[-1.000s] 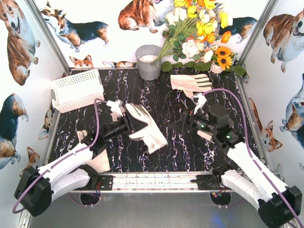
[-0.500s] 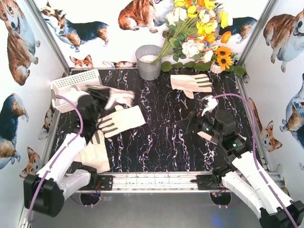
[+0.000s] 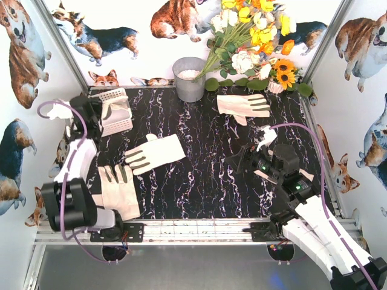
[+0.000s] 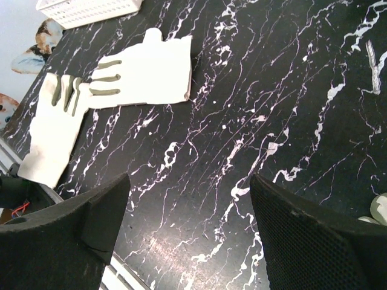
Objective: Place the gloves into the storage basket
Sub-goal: Place the glove in the bin.
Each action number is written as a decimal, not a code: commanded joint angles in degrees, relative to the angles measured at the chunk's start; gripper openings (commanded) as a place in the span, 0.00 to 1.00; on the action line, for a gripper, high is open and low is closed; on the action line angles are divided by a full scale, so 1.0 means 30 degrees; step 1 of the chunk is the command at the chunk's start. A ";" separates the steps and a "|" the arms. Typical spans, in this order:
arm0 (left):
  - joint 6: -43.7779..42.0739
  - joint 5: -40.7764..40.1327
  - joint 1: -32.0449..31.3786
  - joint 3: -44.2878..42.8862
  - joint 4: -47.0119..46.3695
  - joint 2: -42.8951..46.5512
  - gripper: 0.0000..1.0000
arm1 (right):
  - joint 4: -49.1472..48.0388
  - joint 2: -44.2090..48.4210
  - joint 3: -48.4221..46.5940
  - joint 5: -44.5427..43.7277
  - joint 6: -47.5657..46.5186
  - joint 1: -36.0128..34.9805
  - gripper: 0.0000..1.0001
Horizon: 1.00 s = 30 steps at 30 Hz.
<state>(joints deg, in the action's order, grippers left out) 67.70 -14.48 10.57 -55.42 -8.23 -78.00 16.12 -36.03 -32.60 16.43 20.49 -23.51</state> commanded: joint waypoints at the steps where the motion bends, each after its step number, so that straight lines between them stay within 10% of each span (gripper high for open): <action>1: -0.0420 0.1621 0.1293 -0.2180 -0.1435 -0.1800 0.00 | -0.1004 0.0175 0.0311 0.0091 -0.0151 0.0043 0.82; 30: 0.0155 0.5434 0.3677 -0.6593 -0.2522 -1.1136 0.00 | -0.1433 -0.1454 -0.0111 0.0408 -0.0494 0.0070 0.82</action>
<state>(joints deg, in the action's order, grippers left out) 66.54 0.82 20.82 -73.49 -10.50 -109.89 15.90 -40.12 -31.53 16.43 19.79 -23.51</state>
